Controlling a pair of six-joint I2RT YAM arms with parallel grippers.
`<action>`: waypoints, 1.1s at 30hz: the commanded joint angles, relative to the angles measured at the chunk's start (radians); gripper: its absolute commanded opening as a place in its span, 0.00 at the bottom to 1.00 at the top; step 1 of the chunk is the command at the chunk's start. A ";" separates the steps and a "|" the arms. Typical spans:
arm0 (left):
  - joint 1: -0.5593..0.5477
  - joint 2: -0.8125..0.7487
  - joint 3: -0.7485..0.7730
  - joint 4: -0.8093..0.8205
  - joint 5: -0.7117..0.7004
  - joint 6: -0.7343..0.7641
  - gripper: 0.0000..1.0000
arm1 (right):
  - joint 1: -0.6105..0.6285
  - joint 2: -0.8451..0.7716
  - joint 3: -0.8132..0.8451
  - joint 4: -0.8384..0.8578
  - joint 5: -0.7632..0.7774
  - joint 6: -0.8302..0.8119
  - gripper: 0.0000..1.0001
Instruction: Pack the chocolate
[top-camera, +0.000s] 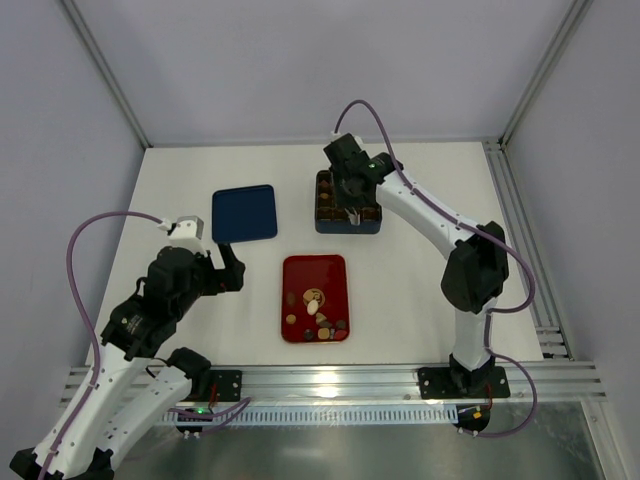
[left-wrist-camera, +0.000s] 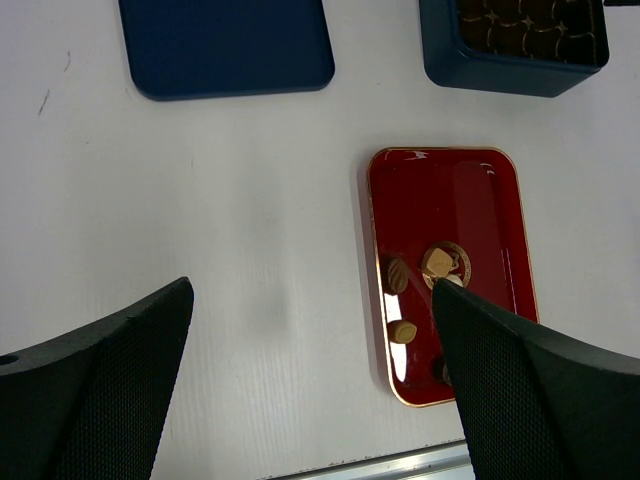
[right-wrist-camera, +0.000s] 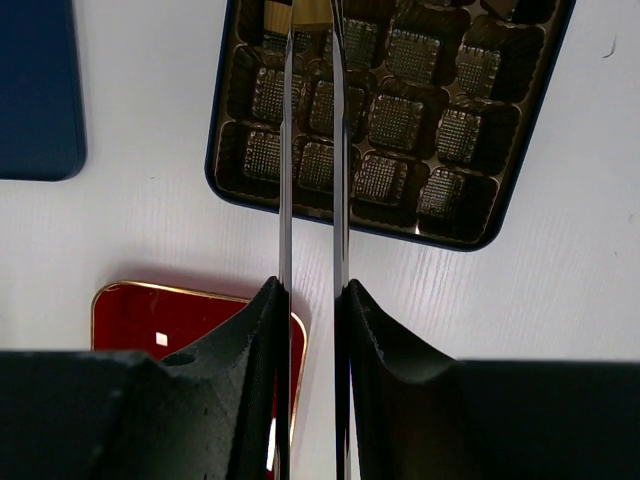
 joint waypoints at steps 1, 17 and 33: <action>-0.004 -0.006 -0.004 0.024 -0.013 -0.007 1.00 | -0.003 0.005 0.054 0.001 0.033 -0.012 0.27; -0.007 -0.006 -0.004 0.023 -0.016 -0.006 1.00 | -0.026 0.051 0.034 0.009 0.036 -0.004 0.31; -0.007 0.000 -0.004 0.023 -0.017 -0.006 1.00 | -0.026 0.043 0.033 0.015 0.010 -0.006 0.42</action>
